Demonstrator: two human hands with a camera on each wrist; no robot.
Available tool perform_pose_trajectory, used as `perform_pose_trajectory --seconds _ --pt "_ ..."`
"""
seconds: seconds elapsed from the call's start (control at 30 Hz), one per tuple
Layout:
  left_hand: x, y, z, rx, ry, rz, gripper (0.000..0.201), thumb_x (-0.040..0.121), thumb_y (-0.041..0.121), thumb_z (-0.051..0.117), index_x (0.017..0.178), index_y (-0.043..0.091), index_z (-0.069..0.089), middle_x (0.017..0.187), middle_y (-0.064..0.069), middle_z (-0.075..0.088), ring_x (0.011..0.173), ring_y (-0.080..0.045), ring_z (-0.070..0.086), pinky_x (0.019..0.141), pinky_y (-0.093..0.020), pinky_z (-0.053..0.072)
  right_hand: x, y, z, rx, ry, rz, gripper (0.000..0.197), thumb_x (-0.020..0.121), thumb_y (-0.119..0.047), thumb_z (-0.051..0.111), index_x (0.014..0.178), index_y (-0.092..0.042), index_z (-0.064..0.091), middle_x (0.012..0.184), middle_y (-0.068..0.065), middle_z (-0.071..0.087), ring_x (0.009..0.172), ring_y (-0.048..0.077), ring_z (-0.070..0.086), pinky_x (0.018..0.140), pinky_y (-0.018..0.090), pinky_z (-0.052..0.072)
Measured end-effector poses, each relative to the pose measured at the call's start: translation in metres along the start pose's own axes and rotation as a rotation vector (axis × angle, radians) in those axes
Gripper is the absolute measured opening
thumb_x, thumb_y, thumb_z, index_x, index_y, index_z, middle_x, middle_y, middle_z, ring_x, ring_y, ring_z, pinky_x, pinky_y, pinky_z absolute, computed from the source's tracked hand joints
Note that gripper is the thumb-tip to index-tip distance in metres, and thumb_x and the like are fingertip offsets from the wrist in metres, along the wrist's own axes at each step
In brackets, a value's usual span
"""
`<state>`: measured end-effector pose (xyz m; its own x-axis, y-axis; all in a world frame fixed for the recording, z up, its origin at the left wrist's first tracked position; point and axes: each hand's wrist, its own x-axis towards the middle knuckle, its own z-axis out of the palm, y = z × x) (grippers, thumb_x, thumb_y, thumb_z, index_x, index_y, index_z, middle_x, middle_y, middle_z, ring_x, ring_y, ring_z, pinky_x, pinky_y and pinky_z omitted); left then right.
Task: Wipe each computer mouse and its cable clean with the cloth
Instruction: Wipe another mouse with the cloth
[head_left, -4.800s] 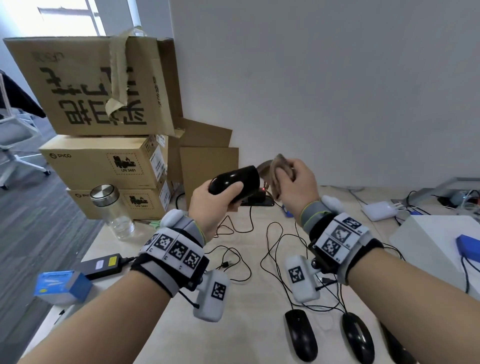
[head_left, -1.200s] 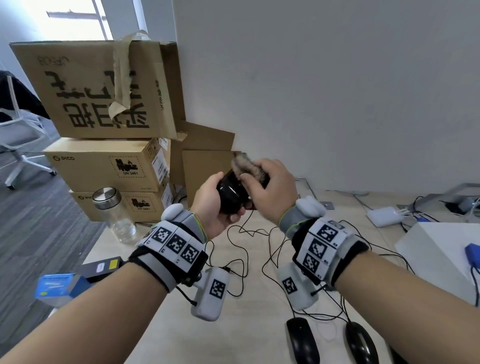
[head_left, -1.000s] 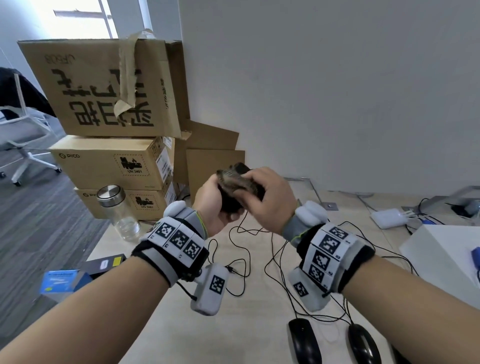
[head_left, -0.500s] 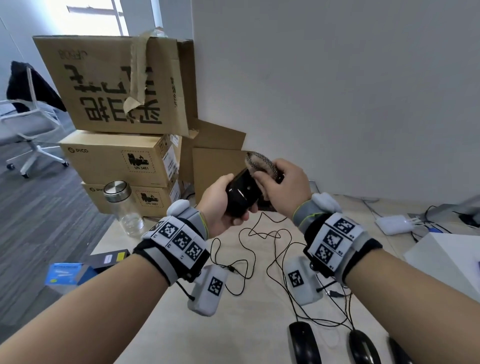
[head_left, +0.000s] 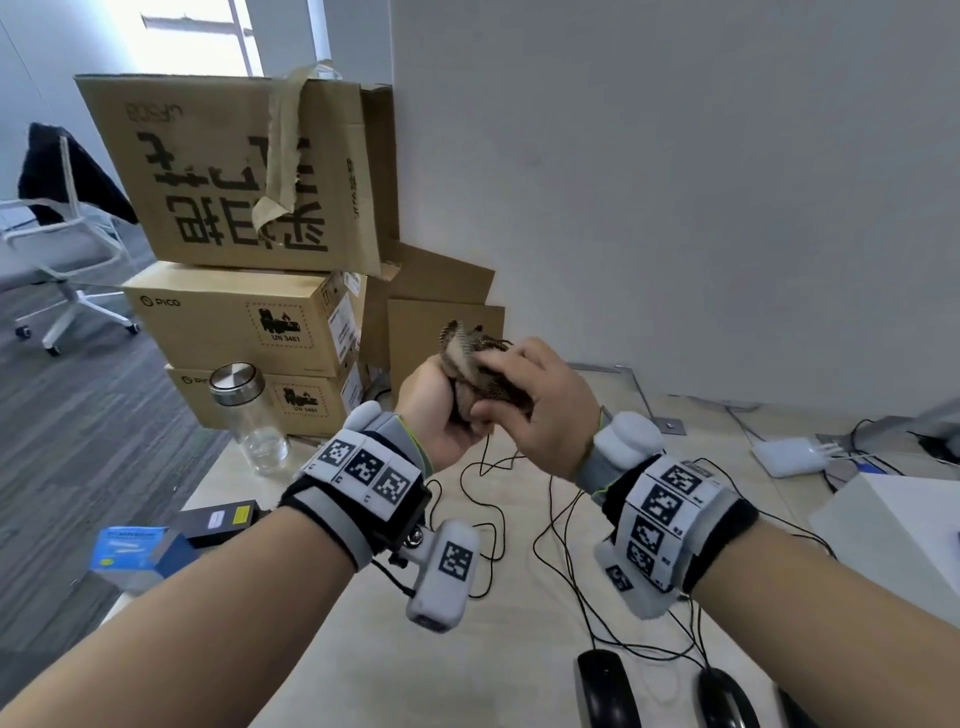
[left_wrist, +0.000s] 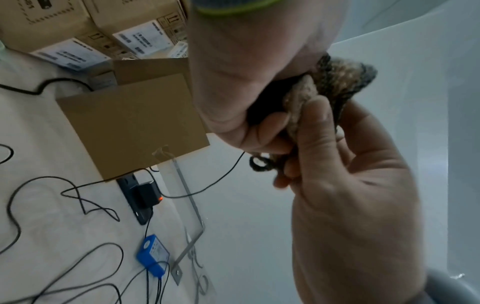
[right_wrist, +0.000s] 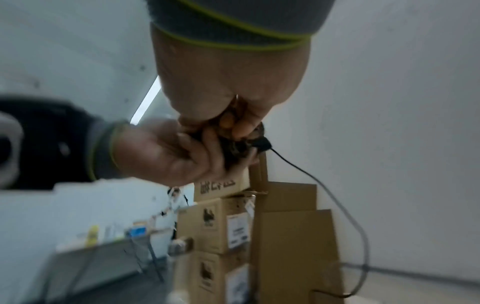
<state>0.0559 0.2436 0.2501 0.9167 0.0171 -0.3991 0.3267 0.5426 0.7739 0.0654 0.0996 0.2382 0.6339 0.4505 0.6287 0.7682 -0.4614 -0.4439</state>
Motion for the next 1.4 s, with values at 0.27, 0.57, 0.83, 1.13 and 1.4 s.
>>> perform_pose_trajectory --seconds 0.27,0.57,0.83,1.13,1.4 --pt "-0.009 0.001 0.008 0.176 -0.034 0.006 0.043 0.1 0.032 0.033 0.11 -0.002 0.057 0.073 -0.02 0.061 0.046 -0.028 0.055 0.036 -0.021 0.033 0.001 0.012 -0.007 0.062 0.184 0.37 0.03 0.088 -0.04 0.05 0.11 -0.02 0.057 0.093 -0.001 0.065 0.086 0.018 0.06 0.077 0.035 0.049" --pt "-0.005 0.001 0.014 0.183 0.042 0.07 0.041 0.098 0.04 0.036 0.093 0.01 0.065 0.082 -0.015 0.066 0.062 -0.027 0.061 0.046 -0.026 0.04 0.001 -0.012 -0.001 0.061 0.109 0.244 0.029 0.088 -0.039 0.057 0.109 -0.019 0.061 0.085 -0.004 0.069 0.076 0.017 0.064 0.07 0.032 0.051" --pt "-0.008 -0.003 0.018 0.285 0.06 0.119 0.037 0.095 0.04 0.04 0.087 0.013 0.064 0.079 -0.015 0.065 0.066 -0.028 0.06 0.052 -0.029 0.042 0.002 -0.018 0.002 0.107 0.149 0.309 0.03 0.088 -0.043 0.056 0.108 -0.021 0.059 0.083 0.0 0.069 0.074 0.022 0.065 0.068 0.038 0.053" --pt "-0.014 -0.003 0.0 0.061 -0.135 -0.009 0.038 0.09 0.043 0.05 0.099 0.008 0.061 0.079 -0.007 0.056 0.06 -0.02 0.048 0.057 -0.03 0.042 0.008 0.008 -0.013 0.115 0.212 0.423 0.019 0.091 -0.036 0.063 0.107 -0.026 0.065 0.08 -0.013 0.067 0.073 0.001 0.061 0.067 0.016 0.045" --pt "-0.01 -0.009 0.0 0.182 0.021 -0.023 0.032 0.096 0.04 0.043 0.093 0.01 0.054 0.071 -0.009 0.053 0.04 -0.016 0.042 0.033 -0.015 0.023 0.017 -0.009 -0.009 0.077 0.239 0.37 0.017 0.088 -0.04 0.061 0.099 -0.027 0.067 0.077 -0.006 0.069 0.07 0.01 0.062 0.064 0.022 0.048"
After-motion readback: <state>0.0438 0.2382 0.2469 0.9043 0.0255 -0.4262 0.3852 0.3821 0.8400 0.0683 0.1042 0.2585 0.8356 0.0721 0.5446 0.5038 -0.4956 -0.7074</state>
